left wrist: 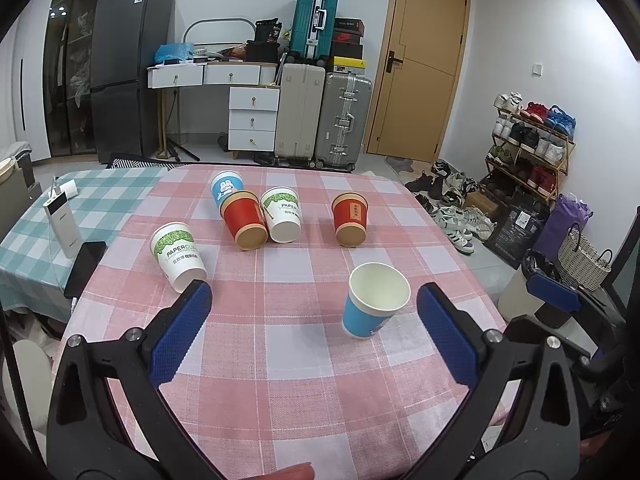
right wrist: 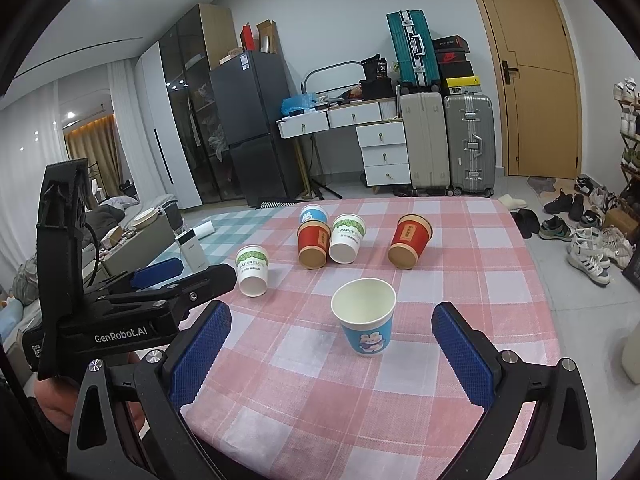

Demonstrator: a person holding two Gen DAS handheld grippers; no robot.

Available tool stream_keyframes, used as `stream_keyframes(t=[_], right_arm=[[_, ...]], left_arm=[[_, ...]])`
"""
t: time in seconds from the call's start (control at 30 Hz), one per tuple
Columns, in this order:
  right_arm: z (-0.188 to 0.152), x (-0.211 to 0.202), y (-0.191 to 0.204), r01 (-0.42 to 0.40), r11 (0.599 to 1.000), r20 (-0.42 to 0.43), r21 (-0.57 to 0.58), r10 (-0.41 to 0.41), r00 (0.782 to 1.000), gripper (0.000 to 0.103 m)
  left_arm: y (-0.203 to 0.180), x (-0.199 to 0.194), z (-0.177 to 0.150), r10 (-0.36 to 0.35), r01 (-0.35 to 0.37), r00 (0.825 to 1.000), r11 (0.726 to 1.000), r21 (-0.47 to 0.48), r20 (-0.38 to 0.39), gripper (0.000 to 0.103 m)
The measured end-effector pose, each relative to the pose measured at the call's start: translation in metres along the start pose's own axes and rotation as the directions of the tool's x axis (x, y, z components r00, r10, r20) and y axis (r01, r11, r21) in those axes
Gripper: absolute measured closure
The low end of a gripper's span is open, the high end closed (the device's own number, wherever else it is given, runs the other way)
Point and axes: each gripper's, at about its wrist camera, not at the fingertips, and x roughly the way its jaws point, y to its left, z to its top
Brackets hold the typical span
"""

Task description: Flip cup upright

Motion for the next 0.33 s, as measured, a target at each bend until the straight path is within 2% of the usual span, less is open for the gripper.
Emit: stream_keyframes(t=[0.33], right_arm=[[-0.0065,0.0063,-0.0015,-0.003,1.000,-0.016,0.010,0.004,1.000,0.000]], left_arm=[[-0.0006,0.0031,-0.0025,-0.006,0.006,1.000,1.000,0.019,0.023,0.000]])
